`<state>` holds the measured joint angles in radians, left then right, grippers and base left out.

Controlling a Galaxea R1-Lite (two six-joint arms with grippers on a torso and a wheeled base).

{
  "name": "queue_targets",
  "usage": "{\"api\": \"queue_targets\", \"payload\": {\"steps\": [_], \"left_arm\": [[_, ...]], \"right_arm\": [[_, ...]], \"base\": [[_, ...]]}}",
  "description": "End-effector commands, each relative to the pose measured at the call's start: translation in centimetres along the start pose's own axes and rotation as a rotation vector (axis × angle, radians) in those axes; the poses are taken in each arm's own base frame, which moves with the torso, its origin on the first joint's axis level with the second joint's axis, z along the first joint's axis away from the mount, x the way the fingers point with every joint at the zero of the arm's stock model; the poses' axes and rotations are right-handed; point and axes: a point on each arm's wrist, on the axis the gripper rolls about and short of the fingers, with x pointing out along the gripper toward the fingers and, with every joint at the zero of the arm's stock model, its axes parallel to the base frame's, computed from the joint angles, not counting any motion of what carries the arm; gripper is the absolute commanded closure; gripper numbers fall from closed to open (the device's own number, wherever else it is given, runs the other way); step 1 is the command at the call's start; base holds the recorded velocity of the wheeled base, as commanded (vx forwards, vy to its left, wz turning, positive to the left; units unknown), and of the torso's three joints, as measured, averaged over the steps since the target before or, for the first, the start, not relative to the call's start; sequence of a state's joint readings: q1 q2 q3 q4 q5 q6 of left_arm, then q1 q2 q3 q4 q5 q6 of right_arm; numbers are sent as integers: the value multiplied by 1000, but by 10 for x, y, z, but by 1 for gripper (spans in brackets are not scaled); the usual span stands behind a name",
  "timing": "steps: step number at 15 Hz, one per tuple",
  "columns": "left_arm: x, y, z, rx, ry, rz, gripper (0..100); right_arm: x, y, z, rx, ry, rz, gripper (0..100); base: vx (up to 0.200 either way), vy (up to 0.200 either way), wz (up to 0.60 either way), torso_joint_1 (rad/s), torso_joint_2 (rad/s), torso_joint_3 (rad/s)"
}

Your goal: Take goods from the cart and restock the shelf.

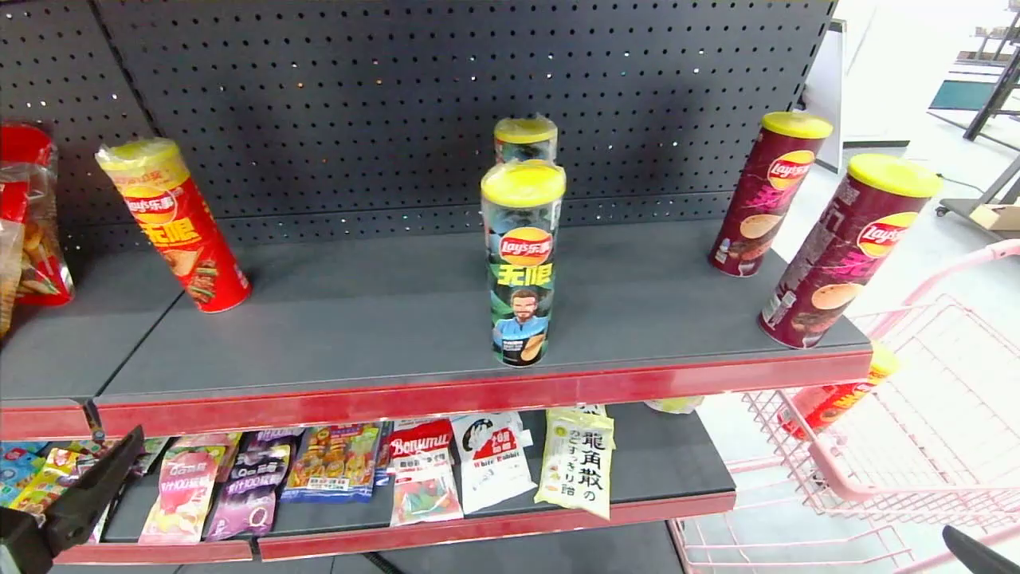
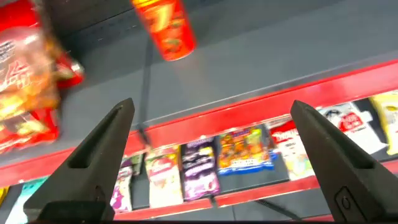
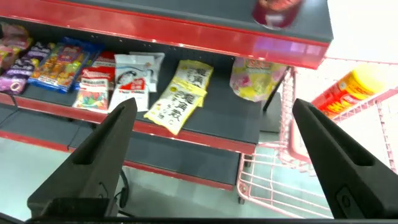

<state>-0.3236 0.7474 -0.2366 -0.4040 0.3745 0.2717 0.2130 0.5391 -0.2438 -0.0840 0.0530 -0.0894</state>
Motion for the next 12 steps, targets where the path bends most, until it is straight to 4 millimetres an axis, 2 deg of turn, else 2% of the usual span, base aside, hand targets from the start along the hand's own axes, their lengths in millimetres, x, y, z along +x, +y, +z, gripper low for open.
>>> {"api": "queue_targets", "payload": {"steps": [1, 12], "left_arm": [[-1, 0, 0, -2, -5, 1, 0], [-3, 1, 0, 6, -11, 3, 0]], "right_arm": [[2, 0, 0, -1, 13, 1, 0], [8, -1, 1, -23, 51, 3, 0]], "base": [[0, -200, 0, 17, 2, 2], [0, -200, 0, 1, 4, 1]]}}
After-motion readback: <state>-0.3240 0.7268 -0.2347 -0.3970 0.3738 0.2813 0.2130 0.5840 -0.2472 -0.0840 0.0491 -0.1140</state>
